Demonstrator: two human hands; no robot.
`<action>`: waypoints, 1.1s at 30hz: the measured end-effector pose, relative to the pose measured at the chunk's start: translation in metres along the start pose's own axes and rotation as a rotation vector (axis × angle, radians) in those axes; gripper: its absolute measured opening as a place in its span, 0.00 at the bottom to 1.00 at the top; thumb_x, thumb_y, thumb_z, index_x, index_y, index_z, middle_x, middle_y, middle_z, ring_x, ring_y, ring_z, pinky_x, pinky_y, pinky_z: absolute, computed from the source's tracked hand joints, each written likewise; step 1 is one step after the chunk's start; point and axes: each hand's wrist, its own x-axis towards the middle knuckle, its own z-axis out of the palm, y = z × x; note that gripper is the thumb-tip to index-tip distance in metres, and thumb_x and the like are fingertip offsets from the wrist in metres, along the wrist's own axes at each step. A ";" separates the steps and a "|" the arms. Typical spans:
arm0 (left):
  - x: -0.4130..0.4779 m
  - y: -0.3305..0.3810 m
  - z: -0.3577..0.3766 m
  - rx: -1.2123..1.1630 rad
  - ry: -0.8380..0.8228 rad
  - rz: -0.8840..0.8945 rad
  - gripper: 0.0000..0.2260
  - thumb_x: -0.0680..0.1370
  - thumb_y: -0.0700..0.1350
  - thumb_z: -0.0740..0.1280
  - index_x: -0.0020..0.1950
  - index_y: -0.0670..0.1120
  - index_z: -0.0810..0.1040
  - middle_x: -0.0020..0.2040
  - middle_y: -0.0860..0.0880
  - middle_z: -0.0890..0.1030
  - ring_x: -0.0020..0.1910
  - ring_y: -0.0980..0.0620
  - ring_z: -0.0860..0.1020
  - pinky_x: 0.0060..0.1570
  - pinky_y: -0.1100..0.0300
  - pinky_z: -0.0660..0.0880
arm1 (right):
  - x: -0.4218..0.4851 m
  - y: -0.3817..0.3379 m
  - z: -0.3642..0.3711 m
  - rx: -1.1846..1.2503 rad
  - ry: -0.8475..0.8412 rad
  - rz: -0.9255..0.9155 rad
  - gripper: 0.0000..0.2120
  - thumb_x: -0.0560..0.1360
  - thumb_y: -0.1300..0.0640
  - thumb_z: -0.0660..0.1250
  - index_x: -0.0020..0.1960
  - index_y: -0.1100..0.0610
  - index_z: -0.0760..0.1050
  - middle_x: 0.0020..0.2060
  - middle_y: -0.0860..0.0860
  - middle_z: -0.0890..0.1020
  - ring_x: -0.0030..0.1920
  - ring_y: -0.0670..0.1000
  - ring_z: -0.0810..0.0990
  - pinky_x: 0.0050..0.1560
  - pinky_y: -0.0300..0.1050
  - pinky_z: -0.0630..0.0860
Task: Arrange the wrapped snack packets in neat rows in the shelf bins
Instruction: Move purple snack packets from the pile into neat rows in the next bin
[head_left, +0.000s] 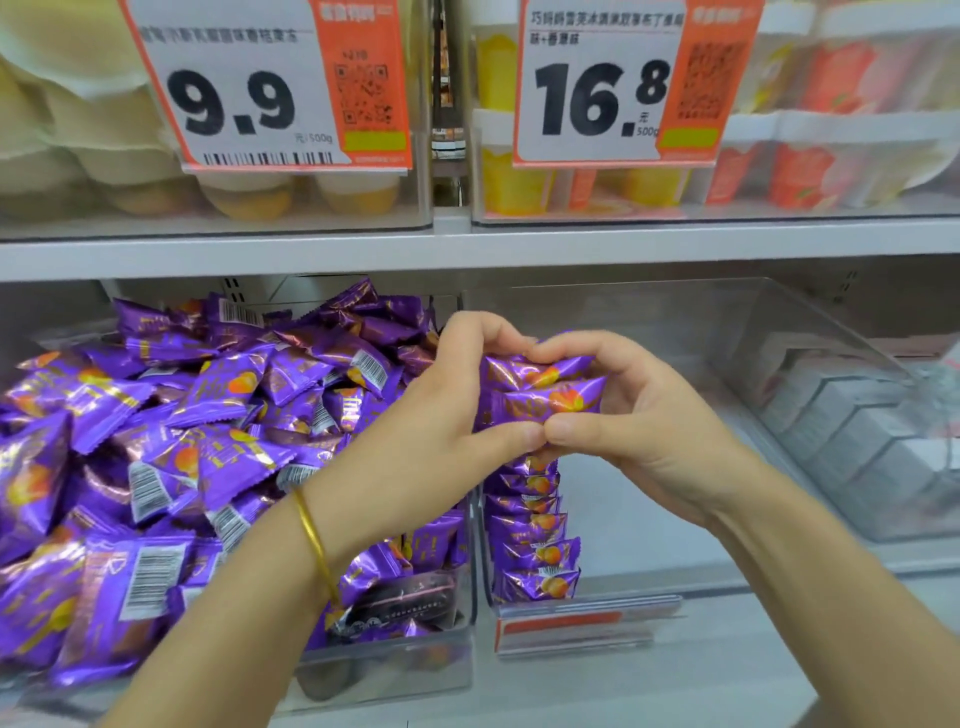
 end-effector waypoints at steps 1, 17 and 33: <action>0.003 -0.002 0.001 0.031 0.017 0.008 0.20 0.72 0.52 0.70 0.57 0.59 0.62 0.60 0.64 0.69 0.60 0.65 0.70 0.59 0.65 0.68 | 0.000 -0.001 -0.002 0.020 0.031 -0.001 0.20 0.57 0.62 0.76 0.48 0.55 0.80 0.49 0.55 0.82 0.43 0.56 0.82 0.40 0.47 0.80; 0.005 -0.029 0.014 0.071 0.238 -0.101 0.17 0.78 0.45 0.60 0.67 0.56 0.65 0.63 0.62 0.67 0.60 0.64 0.70 0.57 0.71 0.65 | 0.070 0.092 -0.109 -0.681 0.298 0.251 0.19 0.68 0.69 0.73 0.52 0.59 0.68 0.47 0.52 0.78 0.47 0.52 0.77 0.45 0.36 0.75; 0.005 -0.024 0.013 0.069 0.224 -0.099 0.16 0.78 0.46 0.60 0.62 0.61 0.64 0.56 0.71 0.65 0.59 0.67 0.68 0.59 0.68 0.66 | 0.071 0.110 -0.096 -0.933 0.449 0.233 0.30 0.67 0.60 0.76 0.64 0.58 0.66 0.54 0.56 0.77 0.52 0.57 0.78 0.54 0.50 0.76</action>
